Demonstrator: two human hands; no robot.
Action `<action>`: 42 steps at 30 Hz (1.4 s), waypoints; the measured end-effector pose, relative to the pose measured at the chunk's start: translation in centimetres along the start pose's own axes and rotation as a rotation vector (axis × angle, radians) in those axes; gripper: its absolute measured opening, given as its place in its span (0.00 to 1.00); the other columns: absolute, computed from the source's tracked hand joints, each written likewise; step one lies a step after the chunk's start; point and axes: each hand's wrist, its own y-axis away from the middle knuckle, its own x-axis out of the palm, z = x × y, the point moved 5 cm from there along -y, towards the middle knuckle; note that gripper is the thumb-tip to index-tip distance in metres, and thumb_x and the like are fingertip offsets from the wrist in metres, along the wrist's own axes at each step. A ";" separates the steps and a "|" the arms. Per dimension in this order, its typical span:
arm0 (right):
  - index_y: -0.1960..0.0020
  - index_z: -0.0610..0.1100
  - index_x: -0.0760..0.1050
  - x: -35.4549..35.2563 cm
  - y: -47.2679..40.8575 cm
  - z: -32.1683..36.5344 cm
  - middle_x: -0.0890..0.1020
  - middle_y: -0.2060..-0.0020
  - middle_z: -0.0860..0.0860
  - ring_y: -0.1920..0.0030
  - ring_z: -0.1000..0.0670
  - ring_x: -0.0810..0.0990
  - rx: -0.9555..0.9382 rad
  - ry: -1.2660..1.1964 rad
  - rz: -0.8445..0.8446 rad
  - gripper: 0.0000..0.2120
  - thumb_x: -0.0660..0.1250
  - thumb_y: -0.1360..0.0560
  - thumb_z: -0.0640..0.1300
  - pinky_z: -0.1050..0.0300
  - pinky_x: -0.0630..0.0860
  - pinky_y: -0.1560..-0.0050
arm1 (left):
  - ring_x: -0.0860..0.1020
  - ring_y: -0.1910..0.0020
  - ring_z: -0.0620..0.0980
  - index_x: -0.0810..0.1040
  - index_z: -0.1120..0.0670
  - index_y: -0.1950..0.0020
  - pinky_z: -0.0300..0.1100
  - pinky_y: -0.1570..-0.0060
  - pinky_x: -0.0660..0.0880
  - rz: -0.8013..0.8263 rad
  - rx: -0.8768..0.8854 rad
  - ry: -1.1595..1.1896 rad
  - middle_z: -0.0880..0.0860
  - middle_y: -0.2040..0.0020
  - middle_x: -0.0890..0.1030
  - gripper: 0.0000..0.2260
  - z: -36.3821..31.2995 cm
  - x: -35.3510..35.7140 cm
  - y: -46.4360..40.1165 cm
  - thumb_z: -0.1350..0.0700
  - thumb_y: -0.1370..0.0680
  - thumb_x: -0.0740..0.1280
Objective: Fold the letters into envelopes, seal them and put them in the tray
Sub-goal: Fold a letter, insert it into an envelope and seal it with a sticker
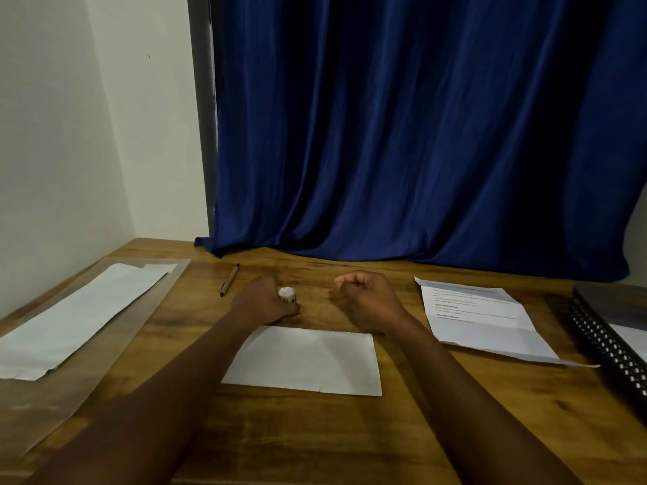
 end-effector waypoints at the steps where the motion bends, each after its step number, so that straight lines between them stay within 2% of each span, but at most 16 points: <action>1: 0.48 0.49 0.84 0.5 -0.5 -0.1 0.88 0.54 0.51 0.50 0.50 0.86 0.014 -0.020 0.012 0.05 0.70 0.20 0.45 0.52 0.84 0.45 | 0.78 0.42 0.53 0.73 0.52 0.32 0.49 0.44 0.77 -0.030 -0.016 0.004 0.52 0.40 0.80 0.36 -0.2 0.2 -0.2 0.35 0.33 0.77; 2: 0.48 0.48 0.84 1.0 -1.0 -0.3 0.88 0.54 0.50 0.49 0.48 0.87 0.020 -0.025 0.024 0.05 0.69 0.21 0.44 0.50 0.84 0.44 | 0.78 0.42 0.53 0.73 0.50 0.32 0.49 0.44 0.77 -0.069 -0.030 0.011 0.51 0.40 0.80 0.35 -0.3 0.4 -0.3 0.34 0.33 0.76; 5: 0.48 0.47 0.84 1.6 -1.9 -1.1 0.87 0.54 0.50 0.49 0.48 0.86 -0.002 0.007 0.034 0.05 0.69 0.21 0.41 0.55 0.82 0.46 | 0.79 0.47 0.50 0.77 0.45 0.40 0.47 0.49 0.77 -0.141 -0.040 0.026 0.48 0.45 0.81 0.24 -0.4 0.9 0.0 0.35 0.31 0.74; 8: 0.49 0.49 0.85 1.8 -2.2 -2.0 0.88 0.55 0.52 0.51 0.51 0.86 -0.039 0.046 0.052 0.06 0.70 0.22 0.42 0.54 0.82 0.45 | 0.80 0.53 0.46 0.78 0.44 0.45 0.45 0.51 0.78 -0.115 -0.020 0.257 0.45 0.52 0.82 0.15 -0.4 0.5 0.3 0.42 0.28 0.76; 10: 0.47 0.49 0.84 1.7 -2.2 -2.1 0.88 0.55 0.50 0.54 0.50 0.85 -0.051 0.017 0.050 0.06 0.71 0.22 0.42 0.54 0.81 0.47 | 0.83 0.53 0.46 0.79 0.47 0.41 0.42 0.54 0.81 -0.076 0.038 0.519 0.46 0.51 0.84 0.17 -1.1 -0.1 0.6 0.50 0.27 0.78; 13: 0.45 0.45 0.83 1.7 -2.0 -1.3 0.88 0.53 0.45 0.54 0.45 0.86 -0.074 -0.115 0.046 0.08 0.71 0.23 0.37 0.51 0.82 0.50 | 0.85 0.56 0.51 0.75 0.53 0.32 0.40 0.63 0.81 0.095 0.130 0.896 0.55 0.47 0.85 0.24 -3.4 -0.5 1.6 0.62 0.25 0.76; 15: 0.45 0.45 0.83 1.8 -1.9 -0.7 0.88 0.52 0.46 0.51 0.44 0.87 -0.097 -0.223 0.065 0.09 0.71 0.23 0.35 0.49 0.83 0.49 | 0.85 0.51 0.56 0.74 0.54 0.30 0.45 0.58 0.84 0.151 0.176 1.003 0.56 0.43 0.85 0.25 -4.4 -0.6 1.7 0.66 0.25 0.75; 16: 0.45 0.46 0.83 1.9 -1.7 -0.3 0.88 0.53 0.47 0.52 0.46 0.87 -0.108 -0.268 0.077 0.10 0.70 0.22 0.34 0.53 0.84 0.51 | 0.85 0.48 0.57 0.74 0.54 0.30 0.47 0.54 0.84 0.166 0.197 1.035 0.55 0.41 0.85 0.25 -4.6 -0.6 1.7 0.67 0.25 0.74; 20: 0.43 0.45 0.83 1.7 -0.9 0.8 0.88 0.55 0.54 0.53 0.54 0.87 -0.185 -0.319 0.100 0.12 0.69 0.22 0.32 0.61 0.84 0.53 | 0.83 0.41 0.57 0.74 0.56 0.29 0.54 0.45 0.83 0.190 0.243 1.083 0.54 0.36 0.83 0.25 -4.6 -0.2 1.6 0.71 0.25 0.71; 24: 0.43 0.49 0.83 2.0 -0.7 0.9 0.87 0.52 0.57 0.48 0.56 0.86 -0.260 -0.201 0.053 0.14 0.72 0.24 0.35 0.61 0.82 0.49 | 0.83 0.40 0.56 0.74 0.56 0.29 0.55 0.43 0.81 0.178 0.252 1.041 0.53 0.37 0.83 0.27 -4.5 0.0 1.6 0.73 0.26 0.71; 29: 0.45 0.51 0.84 1.9 -0.5 0.7 0.88 0.52 0.55 0.50 0.55 0.87 -0.292 -0.161 0.004 0.15 0.75 0.26 0.35 0.58 0.84 0.48 | 0.83 0.40 0.53 0.74 0.55 0.30 0.51 0.44 0.81 0.172 0.248 1.010 0.55 0.38 0.83 0.26 -4.4 0.3 1.5 0.70 0.26 0.73; 32: 0.46 0.53 0.84 1.9 -0.4 0.6 0.88 0.53 0.57 0.50 0.56 0.87 -0.297 -0.151 -0.014 0.14 0.76 0.26 0.36 0.60 0.83 0.49 | 0.83 0.41 0.54 0.75 0.54 0.31 0.50 0.44 0.81 0.160 0.239 1.010 0.55 0.39 0.84 0.24 -4.3 0.3 1.5 0.68 0.26 0.74; 36: 0.42 0.47 0.84 1.9 -0.3 0.7 0.88 0.53 0.58 0.49 0.56 0.86 -0.303 -0.157 -0.013 0.11 0.73 0.23 0.37 0.64 0.82 0.52 | 0.84 0.41 0.54 0.74 0.56 0.30 0.49 0.43 0.82 0.189 0.242 1.027 0.56 0.39 0.84 0.25 -4.3 0.3 1.8 0.70 0.25 0.71; 39: 0.41 0.41 0.83 1.7 -0.3 0.8 0.87 0.57 0.58 0.53 0.58 0.87 -0.301 -0.210 -0.005 0.11 0.70 0.22 0.35 0.67 0.80 0.56 | 0.84 0.42 0.55 0.74 0.57 0.29 0.48 0.44 0.82 0.211 0.250 1.059 0.57 0.39 0.83 0.25 -4.5 0.3 2.0 0.72 0.24 0.69; 42: 0.42 0.41 0.84 1.6 -0.4 0.8 0.87 0.61 0.59 0.58 0.60 0.86 -0.297 -0.190 -0.039 0.09 0.68 0.20 0.36 0.68 0.79 0.59 | 0.84 0.43 0.57 0.75 0.58 0.31 0.45 0.47 0.83 0.217 0.247 1.095 0.58 0.40 0.84 0.22 -4.6 0.3 2.0 0.72 0.23 0.68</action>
